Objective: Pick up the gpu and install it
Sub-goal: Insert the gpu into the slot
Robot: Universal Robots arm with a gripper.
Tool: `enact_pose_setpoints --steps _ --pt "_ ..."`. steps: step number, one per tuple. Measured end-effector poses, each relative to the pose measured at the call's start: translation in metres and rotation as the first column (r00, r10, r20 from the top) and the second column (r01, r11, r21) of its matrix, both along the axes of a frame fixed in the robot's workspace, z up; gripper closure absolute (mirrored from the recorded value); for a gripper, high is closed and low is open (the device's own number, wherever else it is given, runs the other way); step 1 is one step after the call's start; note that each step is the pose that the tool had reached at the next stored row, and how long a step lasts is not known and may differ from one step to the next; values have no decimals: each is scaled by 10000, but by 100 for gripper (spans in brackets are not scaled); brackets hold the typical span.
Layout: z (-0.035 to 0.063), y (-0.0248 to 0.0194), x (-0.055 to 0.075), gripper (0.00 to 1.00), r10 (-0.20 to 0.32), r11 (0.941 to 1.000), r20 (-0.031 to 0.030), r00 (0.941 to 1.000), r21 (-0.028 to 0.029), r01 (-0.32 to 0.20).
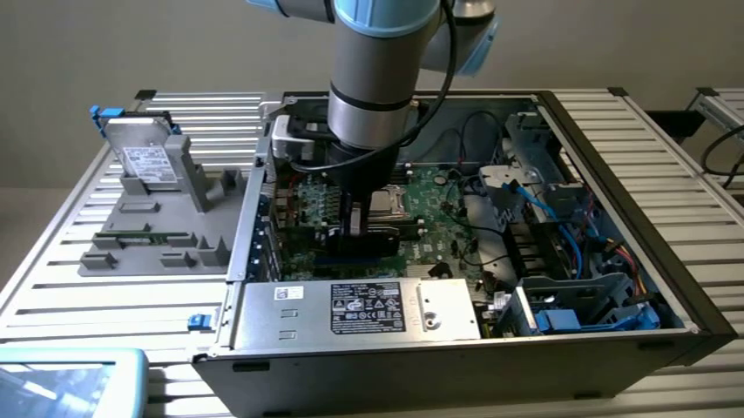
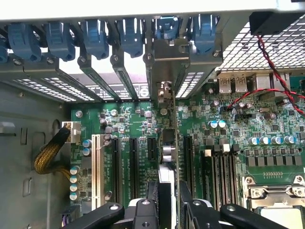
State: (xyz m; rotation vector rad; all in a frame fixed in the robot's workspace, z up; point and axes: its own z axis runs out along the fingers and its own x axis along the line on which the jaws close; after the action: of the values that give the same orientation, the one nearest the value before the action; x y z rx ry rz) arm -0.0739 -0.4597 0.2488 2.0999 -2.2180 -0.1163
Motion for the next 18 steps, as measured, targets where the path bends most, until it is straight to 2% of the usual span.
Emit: enact_pose_setpoints --steps 3,7,13,15,16,18 --pt "7 -1 6 72 0 10000 0 10000 -1 0" --pt "68 -6 52 72 -1 10000 0 10000 0 1" --pt "318 -32 224 72 0 10000 -4 10000 -1 0" --pt "349 -42 281 72 0 10000 -4 10000 -1 0" --pt "348 -41 291 72 3 10000 -4 10000 -16 -3" --pt "349 -42 293 72 22 9999 22 10000 -149 -22"
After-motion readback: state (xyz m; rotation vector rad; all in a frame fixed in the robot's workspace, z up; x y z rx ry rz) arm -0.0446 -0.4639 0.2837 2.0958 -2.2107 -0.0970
